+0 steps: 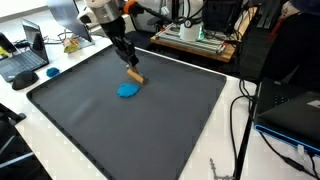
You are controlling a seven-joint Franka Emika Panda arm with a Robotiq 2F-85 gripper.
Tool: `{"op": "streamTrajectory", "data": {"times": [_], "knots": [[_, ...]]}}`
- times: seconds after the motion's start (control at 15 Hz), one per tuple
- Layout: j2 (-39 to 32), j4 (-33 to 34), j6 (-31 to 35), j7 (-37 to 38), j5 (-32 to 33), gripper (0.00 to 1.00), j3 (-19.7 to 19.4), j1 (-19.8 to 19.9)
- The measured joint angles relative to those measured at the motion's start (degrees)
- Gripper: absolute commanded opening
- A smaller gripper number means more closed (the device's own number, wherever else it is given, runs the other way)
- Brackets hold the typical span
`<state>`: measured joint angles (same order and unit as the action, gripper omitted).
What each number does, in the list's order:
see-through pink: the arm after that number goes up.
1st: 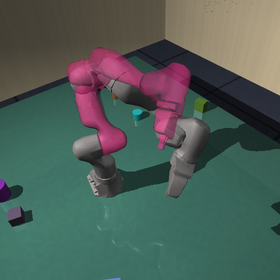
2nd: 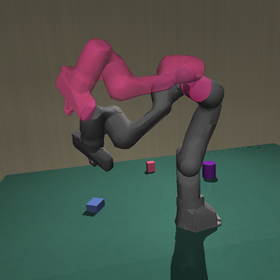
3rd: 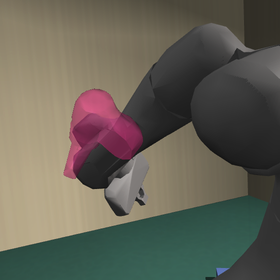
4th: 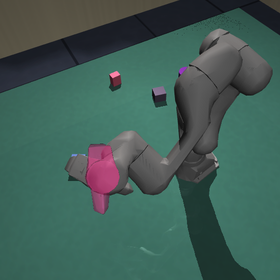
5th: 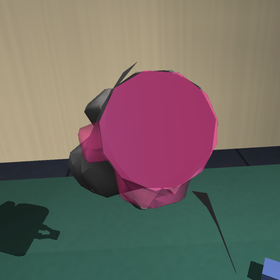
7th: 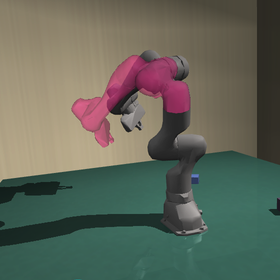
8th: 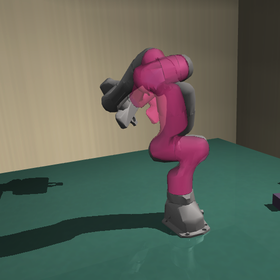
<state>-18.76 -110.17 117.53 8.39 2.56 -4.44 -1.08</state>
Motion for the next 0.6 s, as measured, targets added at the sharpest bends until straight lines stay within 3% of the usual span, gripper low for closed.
{"op": "streamTrajectory", "data": {"times": [0.27,0.6], "knots": [[7.49,-4.40,3.07,0.00,0.00,0.22,0.25,0.01],[13.61,-4.95,4.35,1.09,-0.06,0.22,2.38,-0.25]]}}
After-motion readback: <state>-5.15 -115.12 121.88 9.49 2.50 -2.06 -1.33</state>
